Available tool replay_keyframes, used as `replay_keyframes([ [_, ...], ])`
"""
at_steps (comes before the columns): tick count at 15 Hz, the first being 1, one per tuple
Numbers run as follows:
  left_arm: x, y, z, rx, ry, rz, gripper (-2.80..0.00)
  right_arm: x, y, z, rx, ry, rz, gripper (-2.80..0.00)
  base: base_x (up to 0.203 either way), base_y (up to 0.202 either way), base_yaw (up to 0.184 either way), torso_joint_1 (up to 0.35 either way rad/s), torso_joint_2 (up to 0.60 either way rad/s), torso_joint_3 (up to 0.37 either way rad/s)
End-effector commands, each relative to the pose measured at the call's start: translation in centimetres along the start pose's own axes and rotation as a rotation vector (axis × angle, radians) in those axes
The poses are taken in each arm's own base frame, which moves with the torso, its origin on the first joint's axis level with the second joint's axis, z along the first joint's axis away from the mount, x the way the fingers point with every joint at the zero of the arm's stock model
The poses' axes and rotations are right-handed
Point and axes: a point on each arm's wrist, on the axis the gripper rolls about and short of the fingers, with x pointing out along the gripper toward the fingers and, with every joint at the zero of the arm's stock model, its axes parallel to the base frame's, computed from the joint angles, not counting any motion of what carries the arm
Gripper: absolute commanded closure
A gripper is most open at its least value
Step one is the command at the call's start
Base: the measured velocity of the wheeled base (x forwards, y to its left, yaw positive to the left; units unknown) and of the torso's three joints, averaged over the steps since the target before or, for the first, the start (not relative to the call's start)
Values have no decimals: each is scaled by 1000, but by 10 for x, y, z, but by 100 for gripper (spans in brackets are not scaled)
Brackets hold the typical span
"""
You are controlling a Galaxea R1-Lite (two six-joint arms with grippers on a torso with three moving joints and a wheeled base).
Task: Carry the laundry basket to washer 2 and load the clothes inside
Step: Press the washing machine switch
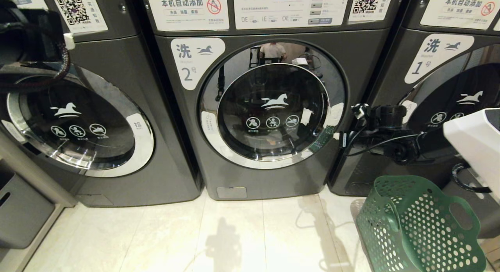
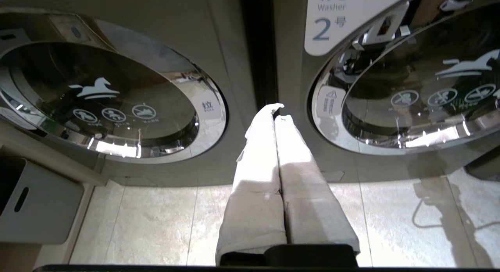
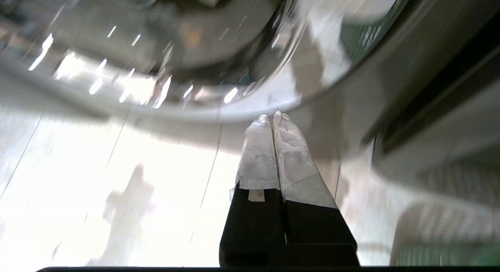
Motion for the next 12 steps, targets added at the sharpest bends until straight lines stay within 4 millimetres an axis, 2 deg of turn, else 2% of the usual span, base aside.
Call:
replay_keyframes([
  [1,-11,5,-14,12,29,-2,0,-74,26,23,-34,21,16,0,0,0,0,0,0,0],
  [3,-22,7,-41,-1,91,-14,0,-129,47,11,-73,80,37,0,0,0,0,0,0,0],
  [5,-32,8,-79,-57,187,-31,0,-188,68,-13,-107,130,46,0,0,0,0,0,0,0],
  [9,-40,2,-175,-173,443,-26,0,-287,87,-81,-164,205,-24,0,0,0,0,0,0,0],
  [12,-48,-2,-246,-148,566,-57,0,-341,93,-140,-192,272,-54,0,0,0,0,0,0,0],
])
